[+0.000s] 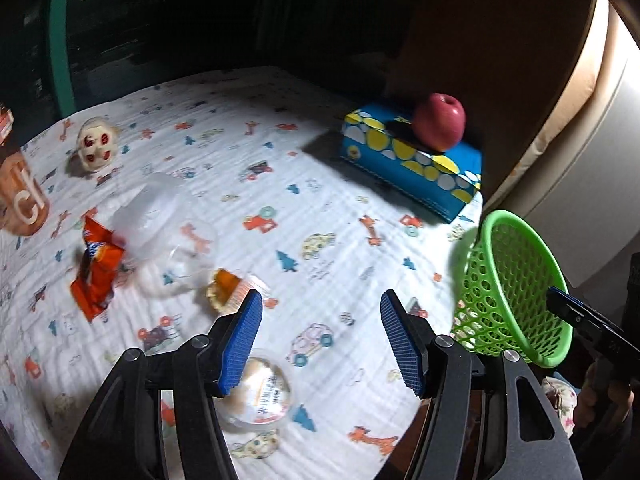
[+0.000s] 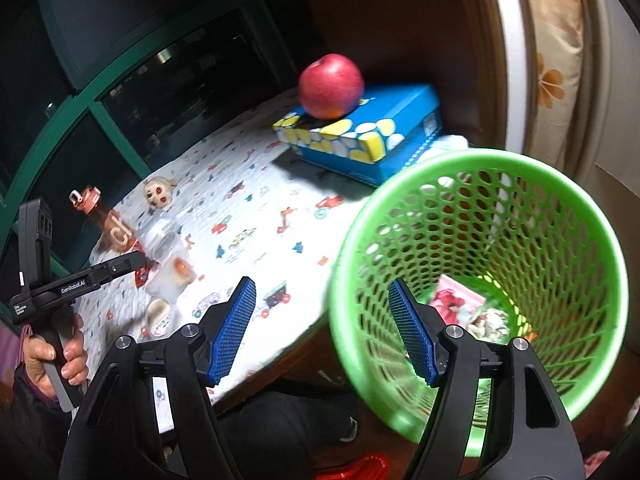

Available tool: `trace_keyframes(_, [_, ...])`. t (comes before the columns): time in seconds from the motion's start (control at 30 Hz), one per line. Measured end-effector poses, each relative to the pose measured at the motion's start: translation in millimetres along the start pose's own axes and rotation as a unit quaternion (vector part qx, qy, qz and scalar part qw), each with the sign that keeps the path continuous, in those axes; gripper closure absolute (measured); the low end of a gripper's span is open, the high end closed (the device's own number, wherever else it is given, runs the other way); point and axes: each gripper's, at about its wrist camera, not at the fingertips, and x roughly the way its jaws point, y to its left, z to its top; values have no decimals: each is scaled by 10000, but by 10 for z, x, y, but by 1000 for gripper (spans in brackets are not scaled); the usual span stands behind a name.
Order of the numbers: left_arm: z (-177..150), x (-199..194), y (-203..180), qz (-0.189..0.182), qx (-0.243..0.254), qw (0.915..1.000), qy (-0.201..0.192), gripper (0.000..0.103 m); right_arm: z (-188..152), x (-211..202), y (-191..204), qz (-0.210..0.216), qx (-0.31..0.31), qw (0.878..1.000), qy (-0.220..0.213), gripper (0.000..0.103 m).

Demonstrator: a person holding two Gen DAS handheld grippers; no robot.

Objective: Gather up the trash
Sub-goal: 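Move both tools back over the bed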

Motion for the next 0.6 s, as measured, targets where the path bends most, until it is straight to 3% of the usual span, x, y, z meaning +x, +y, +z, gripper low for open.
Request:
trace_keyframes(0.27, [-121, -238, 705, 447, -511, 9976, -126, 43, -85, 261, 534, 361, -437, 9980, 277, 30])
trace_keyframes(0.6, [-264, -381, 1235, 892, -763, 9930, -116, 40, -382, 680, 1359, 798, -1218, 9865, 752, 22])
